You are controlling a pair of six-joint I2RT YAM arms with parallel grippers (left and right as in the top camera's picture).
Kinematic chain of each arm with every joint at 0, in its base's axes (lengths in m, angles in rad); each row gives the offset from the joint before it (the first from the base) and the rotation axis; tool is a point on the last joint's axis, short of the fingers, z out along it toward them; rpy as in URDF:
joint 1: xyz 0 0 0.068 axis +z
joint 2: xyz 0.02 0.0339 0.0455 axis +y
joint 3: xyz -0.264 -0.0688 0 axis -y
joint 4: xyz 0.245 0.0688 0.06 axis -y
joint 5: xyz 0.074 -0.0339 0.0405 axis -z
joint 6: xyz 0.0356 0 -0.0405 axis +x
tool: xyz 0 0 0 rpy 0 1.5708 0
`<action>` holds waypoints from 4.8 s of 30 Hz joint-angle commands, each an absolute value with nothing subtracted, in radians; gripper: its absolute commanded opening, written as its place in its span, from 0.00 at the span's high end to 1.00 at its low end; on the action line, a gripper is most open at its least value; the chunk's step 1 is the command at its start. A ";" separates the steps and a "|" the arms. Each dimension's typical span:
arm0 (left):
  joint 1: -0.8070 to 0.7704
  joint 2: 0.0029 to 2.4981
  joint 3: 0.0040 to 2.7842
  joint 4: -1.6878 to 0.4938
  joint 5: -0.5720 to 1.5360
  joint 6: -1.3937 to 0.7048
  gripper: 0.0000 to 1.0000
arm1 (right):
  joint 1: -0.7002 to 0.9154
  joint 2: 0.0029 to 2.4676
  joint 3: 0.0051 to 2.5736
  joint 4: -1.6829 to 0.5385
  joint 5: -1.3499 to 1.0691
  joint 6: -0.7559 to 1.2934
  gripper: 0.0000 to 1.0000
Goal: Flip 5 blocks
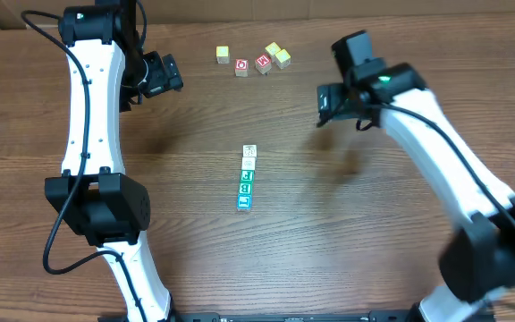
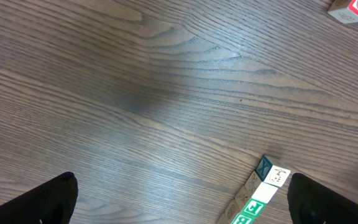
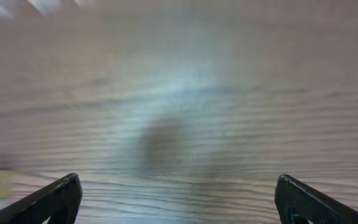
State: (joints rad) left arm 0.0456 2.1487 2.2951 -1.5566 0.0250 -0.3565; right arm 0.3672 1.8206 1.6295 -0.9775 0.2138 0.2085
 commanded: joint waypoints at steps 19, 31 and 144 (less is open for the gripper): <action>0.039 2.143 2.299 -1.559 0.026 -0.347 0.00 | 0.369 1.056 1.643 -0.966 0.326 0.136 0.00; 0.039 2.143 2.299 -1.559 0.026 -0.347 0.00 | 0.352 0.688 1.588 -1.017 0.429 0.100 0.00; 0.035 1.911 2.299 -1.559 0.025 -0.347 0.00 | 0.026 0.004 0.008 -0.077 -0.084 0.022 0.00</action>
